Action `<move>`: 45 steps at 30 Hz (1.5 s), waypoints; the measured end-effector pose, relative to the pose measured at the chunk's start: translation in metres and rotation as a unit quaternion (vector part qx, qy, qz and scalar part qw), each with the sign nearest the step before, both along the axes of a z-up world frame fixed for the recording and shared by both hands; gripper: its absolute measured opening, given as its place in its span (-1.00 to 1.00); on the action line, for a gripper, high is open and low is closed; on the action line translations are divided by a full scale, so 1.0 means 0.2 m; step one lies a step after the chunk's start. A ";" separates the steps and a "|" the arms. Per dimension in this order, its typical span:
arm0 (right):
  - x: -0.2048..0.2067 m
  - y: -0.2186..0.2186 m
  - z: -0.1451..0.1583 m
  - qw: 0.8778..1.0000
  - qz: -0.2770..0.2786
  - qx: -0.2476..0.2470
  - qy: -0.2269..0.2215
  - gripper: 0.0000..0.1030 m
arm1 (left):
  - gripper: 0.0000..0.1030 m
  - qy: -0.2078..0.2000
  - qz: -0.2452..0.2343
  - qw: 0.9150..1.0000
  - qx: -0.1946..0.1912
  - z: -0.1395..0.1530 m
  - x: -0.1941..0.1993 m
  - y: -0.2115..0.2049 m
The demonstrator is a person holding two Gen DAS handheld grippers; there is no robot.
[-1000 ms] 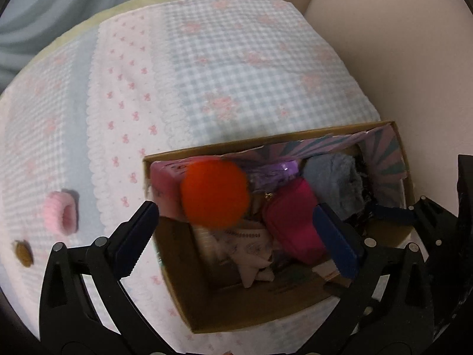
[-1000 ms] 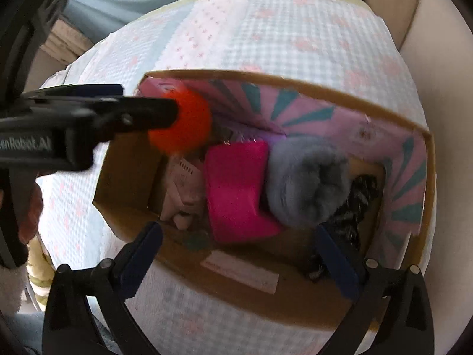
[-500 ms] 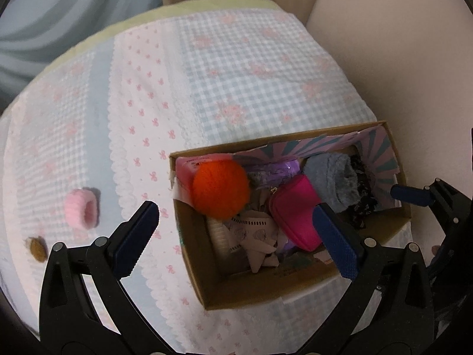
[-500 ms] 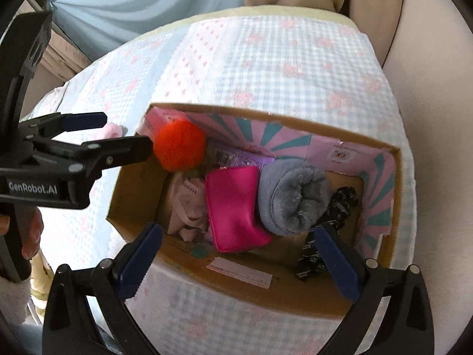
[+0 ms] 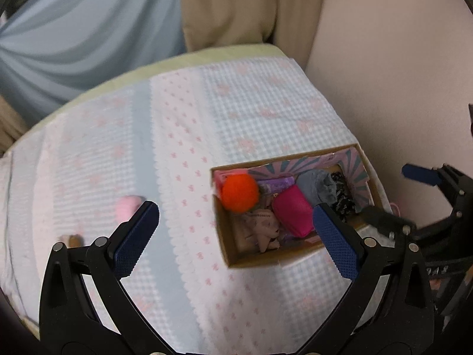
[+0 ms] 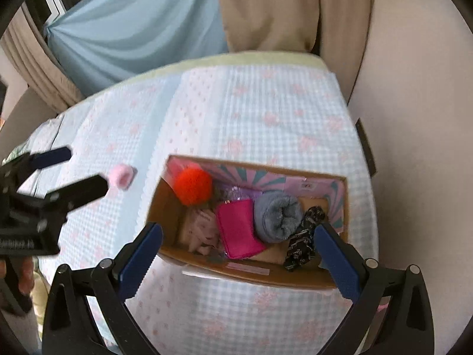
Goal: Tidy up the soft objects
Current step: 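Move both tools toward the beige fuzzy item and pink cuff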
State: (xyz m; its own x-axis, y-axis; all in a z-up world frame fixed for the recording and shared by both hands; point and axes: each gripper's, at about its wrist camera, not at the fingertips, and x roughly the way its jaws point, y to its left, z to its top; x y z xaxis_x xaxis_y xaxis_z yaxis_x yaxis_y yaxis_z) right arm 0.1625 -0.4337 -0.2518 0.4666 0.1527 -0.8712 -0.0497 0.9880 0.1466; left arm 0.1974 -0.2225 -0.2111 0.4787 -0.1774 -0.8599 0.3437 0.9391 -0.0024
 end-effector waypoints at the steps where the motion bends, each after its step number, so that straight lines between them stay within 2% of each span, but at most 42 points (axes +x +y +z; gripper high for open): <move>1: -0.02 0.03 0.06 1.000 -0.003 -0.011 -0.011 0.99 | 1.00 -0.005 0.005 1.000 -0.001 0.03 -0.04 0.03; 6: -0.11 0.13 0.29 0.999 -0.023 -0.003 -0.046 0.99 | 1.00 -0.041 0.045 0.998 -0.008 0.22 -0.23 0.22; 12: -0.22 0.30 0.48 0.996 -0.012 -0.017 -0.086 0.99 | 1.00 -0.063 0.112 0.992 -0.008 0.33 -0.39 0.51; 18: -0.30 0.54 0.57 0.993 0.022 -0.011 -0.111 0.99 | 1.00 -0.070 0.209 0.975 -0.009 0.36 -0.59 0.88; 25: -0.29 0.82 0.60 0.992 0.050 0.011 -0.119 0.99 | 1.00 -0.072 0.273 0.959 -0.007 0.34 -0.67 1.23; 31: -0.18 1.07 0.56 0.992 0.056 0.008 -0.111 0.99 | 1.00 -0.064 0.285 0.957 -0.008 0.27 -0.57 1.47; 36: -0.03 1.27 0.47 0.995 0.042 0.007 -0.086 0.99 | 1.00 -0.044 0.292 0.955 -0.026 0.15 -0.40 1.69; 42: 0.21 1.49 0.28 0.998 0.020 -0.010 -0.057 0.99 | 1.00 -0.011 0.309 0.950 -0.034 -0.12 -0.15 1.92; 45: 0.33 1.59 0.14 0.999 0.004 -0.019 -0.041 0.99 | 1.00 0.012 0.319 0.947 -0.035 -0.30 -0.01 2.02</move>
